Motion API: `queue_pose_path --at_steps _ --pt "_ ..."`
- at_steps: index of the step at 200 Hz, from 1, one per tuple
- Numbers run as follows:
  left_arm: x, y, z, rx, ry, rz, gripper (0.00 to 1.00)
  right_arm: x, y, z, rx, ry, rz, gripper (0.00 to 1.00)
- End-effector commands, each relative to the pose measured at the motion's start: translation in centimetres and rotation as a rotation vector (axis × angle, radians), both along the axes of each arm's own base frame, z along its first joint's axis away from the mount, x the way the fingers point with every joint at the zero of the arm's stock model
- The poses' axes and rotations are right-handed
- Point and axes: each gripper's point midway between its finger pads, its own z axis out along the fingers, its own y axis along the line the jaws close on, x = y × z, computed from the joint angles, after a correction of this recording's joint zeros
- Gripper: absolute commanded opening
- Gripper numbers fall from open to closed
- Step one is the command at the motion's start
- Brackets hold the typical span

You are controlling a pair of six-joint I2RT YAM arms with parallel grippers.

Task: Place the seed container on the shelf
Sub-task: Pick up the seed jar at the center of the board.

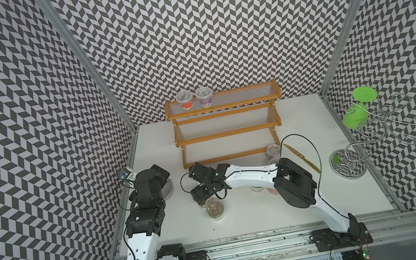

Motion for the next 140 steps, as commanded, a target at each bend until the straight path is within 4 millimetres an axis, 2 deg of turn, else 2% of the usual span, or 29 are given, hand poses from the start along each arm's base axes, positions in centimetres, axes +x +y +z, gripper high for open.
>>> queue_pose_path --at_steps 1,33,91,112,140 --pt "0.0 0.0 0.1 -0.001 -0.011 -0.009 1.0 0.4 0.6 0.4 0.01 -0.01 0.004 0.79" --pt "0.2 -0.3 0.1 -0.006 -0.016 -0.024 1.0 0.8 0.5 2.3 0.04 -0.034 -0.003 0.73" --pt "0.5 -0.7 -0.1 -0.02 -0.019 -0.043 1.0 1.7 -0.4 6.8 0.11 -0.109 -0.017 0.72" --pt "0.8 -1.2 0.0 -0.027 -0.027 -0.077 1.0 2.5 -1.3 9.1 0.124 -0.176 -0.032 0.72" --pt "1.3 -2.2 0.4 -0.049 -0.049 -0.129 1.0 5.5 -4.3 13.1 0.137 -0.323 -0.129 0.72"
